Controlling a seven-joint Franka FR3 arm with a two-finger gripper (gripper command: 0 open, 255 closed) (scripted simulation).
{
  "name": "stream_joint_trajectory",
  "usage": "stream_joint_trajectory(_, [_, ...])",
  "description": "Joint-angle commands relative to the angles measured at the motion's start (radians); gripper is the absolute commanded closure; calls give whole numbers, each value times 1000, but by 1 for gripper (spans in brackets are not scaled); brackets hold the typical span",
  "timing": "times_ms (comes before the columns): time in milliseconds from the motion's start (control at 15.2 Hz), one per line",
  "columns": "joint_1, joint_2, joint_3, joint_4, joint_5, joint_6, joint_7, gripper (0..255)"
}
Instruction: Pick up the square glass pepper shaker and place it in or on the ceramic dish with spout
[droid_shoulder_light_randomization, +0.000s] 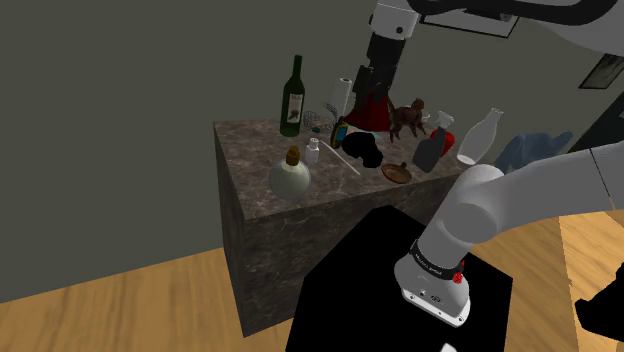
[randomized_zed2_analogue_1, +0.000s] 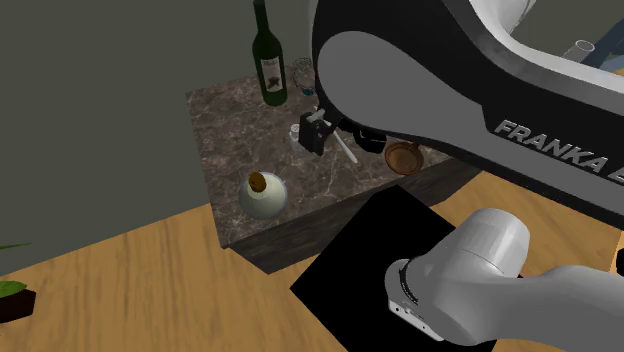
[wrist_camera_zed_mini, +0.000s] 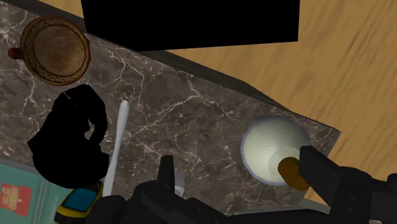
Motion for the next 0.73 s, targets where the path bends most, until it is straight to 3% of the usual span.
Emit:
stream_joint_trajectory(0, [0,0,0,0,0,0,0,0])
stream_joint_trajectory(660, [-24,248,-57,-66,-44,336,-75,0])
